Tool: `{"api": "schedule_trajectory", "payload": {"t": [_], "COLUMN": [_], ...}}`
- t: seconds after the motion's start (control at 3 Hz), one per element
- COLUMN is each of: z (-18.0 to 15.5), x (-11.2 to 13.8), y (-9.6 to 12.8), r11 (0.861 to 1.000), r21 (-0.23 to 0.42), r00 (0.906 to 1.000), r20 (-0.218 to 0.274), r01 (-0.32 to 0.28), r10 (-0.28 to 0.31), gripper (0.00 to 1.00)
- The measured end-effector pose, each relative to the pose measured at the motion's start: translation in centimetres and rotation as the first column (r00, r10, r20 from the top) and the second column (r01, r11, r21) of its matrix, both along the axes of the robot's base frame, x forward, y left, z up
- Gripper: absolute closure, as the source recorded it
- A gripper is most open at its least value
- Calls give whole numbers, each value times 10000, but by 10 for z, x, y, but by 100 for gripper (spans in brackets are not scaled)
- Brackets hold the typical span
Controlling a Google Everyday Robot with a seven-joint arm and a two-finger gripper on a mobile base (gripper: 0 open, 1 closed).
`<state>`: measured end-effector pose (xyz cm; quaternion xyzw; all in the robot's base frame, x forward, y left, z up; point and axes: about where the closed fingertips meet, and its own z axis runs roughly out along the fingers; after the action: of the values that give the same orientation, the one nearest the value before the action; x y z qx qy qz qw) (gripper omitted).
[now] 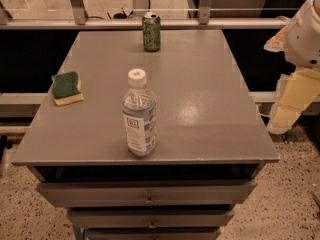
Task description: Knock blue plastic bottle over
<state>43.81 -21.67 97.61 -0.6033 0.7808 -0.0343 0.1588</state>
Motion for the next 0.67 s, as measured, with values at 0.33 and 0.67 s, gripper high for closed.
{"api": "schedule_trajectory", "payload": {"t": [0.33, 0.67], "z": [0, -12], "x": [0, 6], "y": [0, 20], "r11": [10000, 9970], "r21": [0, 751], "r00": [10000, 9999], "r20": [2, -17], "r01": [0, 170], "r10": [0, -169], "gripper": [0, 0]}}
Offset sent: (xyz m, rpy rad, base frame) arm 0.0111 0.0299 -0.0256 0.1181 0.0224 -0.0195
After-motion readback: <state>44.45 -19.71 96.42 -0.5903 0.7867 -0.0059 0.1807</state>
